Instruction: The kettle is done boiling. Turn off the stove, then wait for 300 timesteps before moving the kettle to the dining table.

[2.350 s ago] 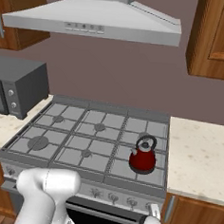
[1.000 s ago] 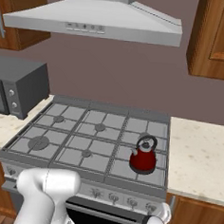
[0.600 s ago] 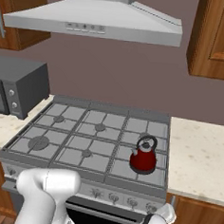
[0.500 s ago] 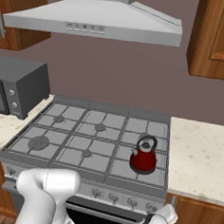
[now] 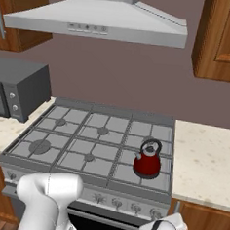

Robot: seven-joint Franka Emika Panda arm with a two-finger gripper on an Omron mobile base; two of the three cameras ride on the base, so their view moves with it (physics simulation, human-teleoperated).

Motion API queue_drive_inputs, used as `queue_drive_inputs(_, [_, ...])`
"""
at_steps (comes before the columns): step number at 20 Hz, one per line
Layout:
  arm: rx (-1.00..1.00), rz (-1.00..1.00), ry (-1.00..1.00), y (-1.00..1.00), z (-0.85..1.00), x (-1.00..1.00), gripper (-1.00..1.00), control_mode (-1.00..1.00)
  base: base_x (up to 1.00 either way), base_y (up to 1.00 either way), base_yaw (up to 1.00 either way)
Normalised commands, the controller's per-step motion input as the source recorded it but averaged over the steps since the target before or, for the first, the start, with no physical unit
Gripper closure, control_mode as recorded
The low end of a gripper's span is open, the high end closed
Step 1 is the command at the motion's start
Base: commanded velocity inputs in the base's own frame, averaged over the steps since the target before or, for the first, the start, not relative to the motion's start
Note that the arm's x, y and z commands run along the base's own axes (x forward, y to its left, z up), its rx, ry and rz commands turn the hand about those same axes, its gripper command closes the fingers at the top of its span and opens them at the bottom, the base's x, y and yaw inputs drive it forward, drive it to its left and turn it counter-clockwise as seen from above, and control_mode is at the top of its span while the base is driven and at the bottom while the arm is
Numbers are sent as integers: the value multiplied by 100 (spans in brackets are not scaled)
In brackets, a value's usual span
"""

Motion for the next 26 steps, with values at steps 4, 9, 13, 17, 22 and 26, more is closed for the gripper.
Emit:
queue_drive_inputs(4, [31, -5, 12, -19, 0, 0, 100, -100, 0, 0, 0])
queue_drive_inputs(9, [32, -4, 14, -18, 0, 0, 100, -100, 0, 0, 0])
queue_drive_inputs(13, [31, -4, 15, -16, 0, 0, 100, -100, 0, 0, 0])
queue_drive_inputs(17, [31, -3, 16, -15, 0, 0, 100, -100, 0, 0, 0])
queue_drive_inputs(22, [31, -3, 16, -13, 0, 0, 100, -100, 0, 0, 0])
queue_drive_inputs(26, [30, -3, 16, -11, 0, 0, 100, -100, 0, 0, 0])
